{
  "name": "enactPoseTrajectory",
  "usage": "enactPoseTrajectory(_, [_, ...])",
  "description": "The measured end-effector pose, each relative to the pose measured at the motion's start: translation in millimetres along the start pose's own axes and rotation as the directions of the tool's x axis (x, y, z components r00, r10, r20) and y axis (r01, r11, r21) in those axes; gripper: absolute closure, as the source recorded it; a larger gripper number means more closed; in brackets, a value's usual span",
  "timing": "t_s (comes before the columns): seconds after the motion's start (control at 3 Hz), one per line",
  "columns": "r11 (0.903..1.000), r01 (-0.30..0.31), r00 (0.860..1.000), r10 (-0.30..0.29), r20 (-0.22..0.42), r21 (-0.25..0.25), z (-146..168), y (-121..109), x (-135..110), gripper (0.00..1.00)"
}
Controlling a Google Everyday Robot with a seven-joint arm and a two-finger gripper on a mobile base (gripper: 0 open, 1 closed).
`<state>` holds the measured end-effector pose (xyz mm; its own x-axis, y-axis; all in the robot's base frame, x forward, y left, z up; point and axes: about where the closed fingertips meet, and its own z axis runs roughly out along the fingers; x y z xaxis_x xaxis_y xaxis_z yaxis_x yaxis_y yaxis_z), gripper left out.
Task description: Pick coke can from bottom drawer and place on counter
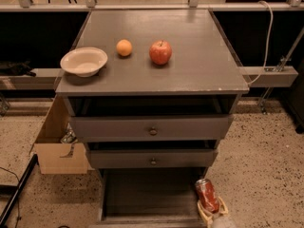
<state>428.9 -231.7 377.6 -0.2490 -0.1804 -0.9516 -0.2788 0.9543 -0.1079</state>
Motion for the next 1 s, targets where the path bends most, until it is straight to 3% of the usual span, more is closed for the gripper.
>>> enactPoseTrajectory(0.33, [0.9969,-0.017,1.000,0.016,0.016,0.077,-24.9,-26.8,-2.9,1.00])
enactPoseTrajectory(0.67, [0.9969,-0.018,1.000,0.016,0.015,0.077,-25.0,-26.6,-2.3,1.00])
enactPoseTrajectory(1.0, [0.9945,0.005,0.996,-0.014,0.084,0.105,-22.3,-44.0,-40.8,1.00])
